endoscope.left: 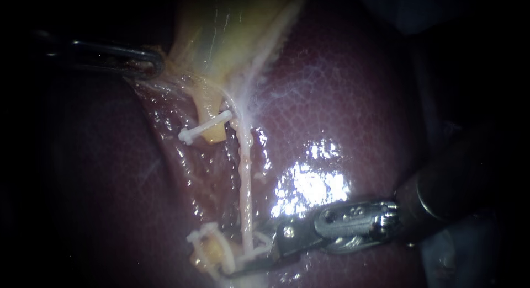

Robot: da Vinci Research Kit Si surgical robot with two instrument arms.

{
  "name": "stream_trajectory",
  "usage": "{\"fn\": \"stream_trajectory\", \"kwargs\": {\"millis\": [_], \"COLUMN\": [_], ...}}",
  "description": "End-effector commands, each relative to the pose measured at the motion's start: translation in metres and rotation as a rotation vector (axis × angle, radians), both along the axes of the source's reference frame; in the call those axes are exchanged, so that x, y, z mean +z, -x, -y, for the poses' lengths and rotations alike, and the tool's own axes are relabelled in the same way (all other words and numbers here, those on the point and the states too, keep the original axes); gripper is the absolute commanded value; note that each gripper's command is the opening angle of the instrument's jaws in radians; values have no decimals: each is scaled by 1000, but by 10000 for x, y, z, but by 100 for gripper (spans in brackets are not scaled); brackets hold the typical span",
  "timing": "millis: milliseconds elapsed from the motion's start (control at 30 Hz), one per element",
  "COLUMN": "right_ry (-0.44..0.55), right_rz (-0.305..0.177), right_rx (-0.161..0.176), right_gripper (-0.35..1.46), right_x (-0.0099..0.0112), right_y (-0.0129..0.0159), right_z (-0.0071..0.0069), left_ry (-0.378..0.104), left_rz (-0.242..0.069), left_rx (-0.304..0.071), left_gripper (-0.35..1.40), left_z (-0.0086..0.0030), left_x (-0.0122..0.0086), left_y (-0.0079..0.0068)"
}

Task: Clipping first clip right tube

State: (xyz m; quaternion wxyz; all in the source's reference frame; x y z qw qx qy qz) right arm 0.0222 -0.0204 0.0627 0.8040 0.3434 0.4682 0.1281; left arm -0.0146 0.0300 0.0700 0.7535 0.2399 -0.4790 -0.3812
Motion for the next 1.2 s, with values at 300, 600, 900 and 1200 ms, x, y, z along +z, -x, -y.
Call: {"fn": "stream_trajectory", "kwargs": {"millis": [300, 600, 900, 1200], "right_ry": [-13, -38, -74, -235], "right_rz": [-45, -92, -149, -251], "right_rx": [44, 85, 140, 164], "right_gripper": [49, 50, 50, 50], "right_x": [2, 1, -9, -2], "right_y": [-5, 1, 9, 14], "right_z": [-4, -23, -50, -54], "left_ry": [0, 0, 0, 0], "left_rz": [0, 0, 0, 0], "left_rx": [0, 0, 0, 0], "left_gripper": [-35, -35, -35, -35], "left_z": [0, 0, 0, 0], "left_x": [0, 0, -1, -1], "left_y": [0, -1, -1, -1]}}
